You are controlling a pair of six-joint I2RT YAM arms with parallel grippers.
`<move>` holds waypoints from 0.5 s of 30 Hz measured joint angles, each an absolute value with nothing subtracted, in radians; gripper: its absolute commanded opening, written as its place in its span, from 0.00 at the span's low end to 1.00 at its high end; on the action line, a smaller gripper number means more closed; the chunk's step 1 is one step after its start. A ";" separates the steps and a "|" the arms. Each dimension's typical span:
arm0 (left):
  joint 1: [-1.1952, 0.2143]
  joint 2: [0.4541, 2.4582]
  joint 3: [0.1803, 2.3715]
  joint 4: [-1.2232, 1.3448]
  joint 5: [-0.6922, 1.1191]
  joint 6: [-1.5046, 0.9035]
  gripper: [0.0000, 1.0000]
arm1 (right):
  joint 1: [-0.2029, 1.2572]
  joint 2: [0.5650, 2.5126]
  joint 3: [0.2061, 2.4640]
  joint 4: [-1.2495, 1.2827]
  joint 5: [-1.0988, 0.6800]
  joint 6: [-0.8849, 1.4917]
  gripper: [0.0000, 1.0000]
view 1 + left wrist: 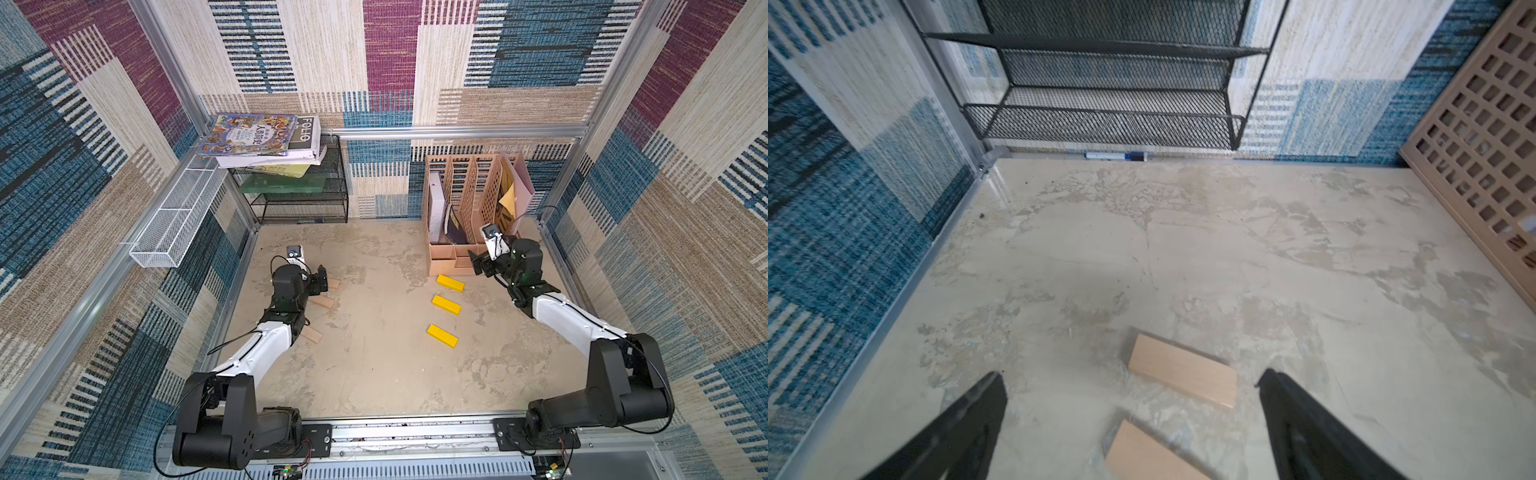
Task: Assemble the number 6 with building blocks
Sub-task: Pick up the building block from the center of the board.
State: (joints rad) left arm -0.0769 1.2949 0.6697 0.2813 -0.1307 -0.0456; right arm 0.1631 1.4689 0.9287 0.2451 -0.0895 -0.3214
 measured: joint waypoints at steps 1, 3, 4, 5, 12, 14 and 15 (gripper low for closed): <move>-0.085 1.295 0.674 0.256 -0.130 -0.051 0.99 | 0.164 1.489 0.971 0.172 -0.117 -0.345 0.75; -0.101 1.297 0.675 0.218 -0.130 -0.063 0.99 | 0.171 1.531 1.046 0.038 -0.162 -0.390 0.71; -0.110 1.299 0.675 0.199 -0.130 -0.073 0.99 | 0.179 1.555 1.080 -0.032 -0.186 -0.413 0.71; -0.118 1.301 0.675 0.186 -0.129 -0.074 0.99 | 0.187 1.571 1.103 -0.092 -0.206 -0.430 0.69; -0.140 1.314 0.677 0.152 -0.109 -0.080 0.99 | 0.222 1.607 1.136 -0.315 -0.303 -0.496 0.73; -0.141 1.322 0.683 0.149 -0.109 -0.079 0.99 | 0.225 1.633 1.133 -0.339 -0.314 -0.507 0.74; -0.141 1.325 0.686 0.148 -0.107 -0.079 0.99 | 0.224 1.649 1.134 -0.348 -0.316 -0.511 0.74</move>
